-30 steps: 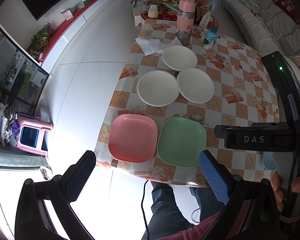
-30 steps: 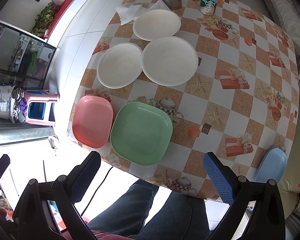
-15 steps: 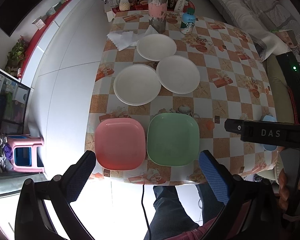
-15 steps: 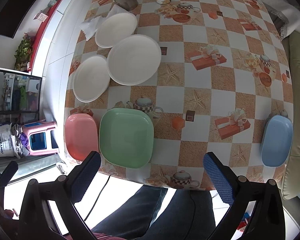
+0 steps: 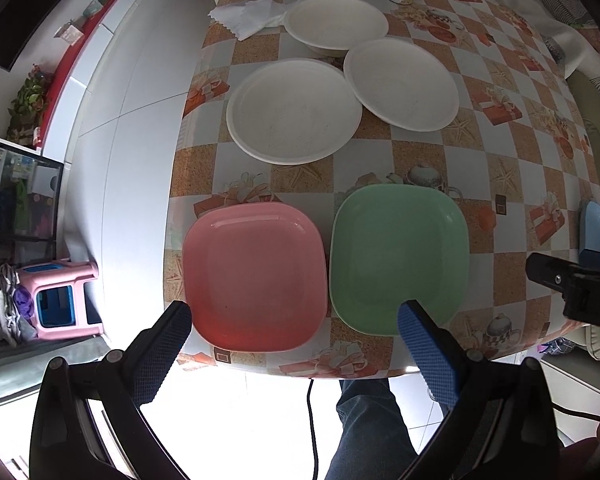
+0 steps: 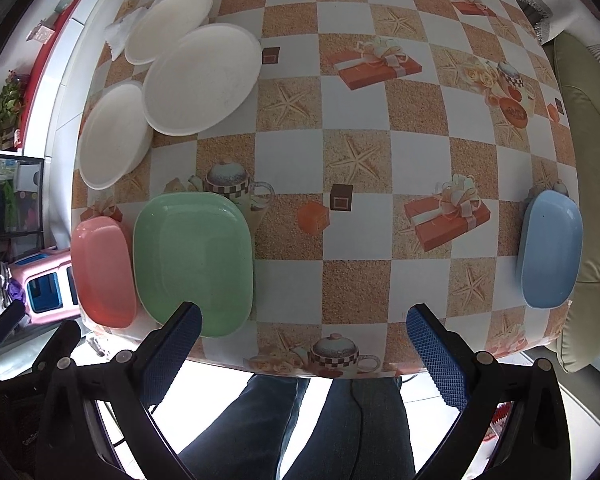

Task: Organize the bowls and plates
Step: 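Close both grippers on the rim of the green square plate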

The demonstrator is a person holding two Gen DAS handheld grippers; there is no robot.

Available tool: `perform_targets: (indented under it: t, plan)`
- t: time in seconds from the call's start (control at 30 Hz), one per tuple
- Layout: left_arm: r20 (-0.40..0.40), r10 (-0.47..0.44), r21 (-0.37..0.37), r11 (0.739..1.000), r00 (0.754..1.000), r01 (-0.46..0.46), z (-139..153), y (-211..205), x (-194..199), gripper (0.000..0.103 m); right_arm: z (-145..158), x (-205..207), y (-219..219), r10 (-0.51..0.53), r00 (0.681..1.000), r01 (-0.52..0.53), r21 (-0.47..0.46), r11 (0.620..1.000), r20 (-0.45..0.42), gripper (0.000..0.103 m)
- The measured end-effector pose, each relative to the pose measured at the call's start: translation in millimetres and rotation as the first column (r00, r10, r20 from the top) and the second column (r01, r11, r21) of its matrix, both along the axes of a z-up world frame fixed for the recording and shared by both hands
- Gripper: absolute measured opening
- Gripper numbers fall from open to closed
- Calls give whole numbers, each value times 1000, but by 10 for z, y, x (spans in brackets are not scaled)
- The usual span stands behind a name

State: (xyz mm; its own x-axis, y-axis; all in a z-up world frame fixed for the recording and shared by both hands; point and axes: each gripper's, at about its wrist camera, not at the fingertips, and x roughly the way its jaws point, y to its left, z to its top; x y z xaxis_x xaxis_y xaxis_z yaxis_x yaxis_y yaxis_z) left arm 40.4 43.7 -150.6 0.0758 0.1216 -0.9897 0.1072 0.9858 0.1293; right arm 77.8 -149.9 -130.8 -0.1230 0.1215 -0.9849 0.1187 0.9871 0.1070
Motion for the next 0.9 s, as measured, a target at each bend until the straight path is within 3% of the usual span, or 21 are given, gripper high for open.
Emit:
perform_targets:
  t: [0.23, 0.63, 0.9]
  plan:
    - [-10, 27, 79, 997, 1000, -26, -356, 45, 82, 103, -430, -11, 123, 55, 997, -58, -68, 996, -48, 103]
    - [-23, 16, 154, 988, 1000, -12, -650, -60, 103, 103, -1056, 7, 261, 89, 993, -99, -127, 987, -82, 103]
    - [-45, -62, 123, 990, 997, 67, -804, -488, 84, 103, -1034, -181, 55, 146, 988, -154, -183, 971, -56, 103]
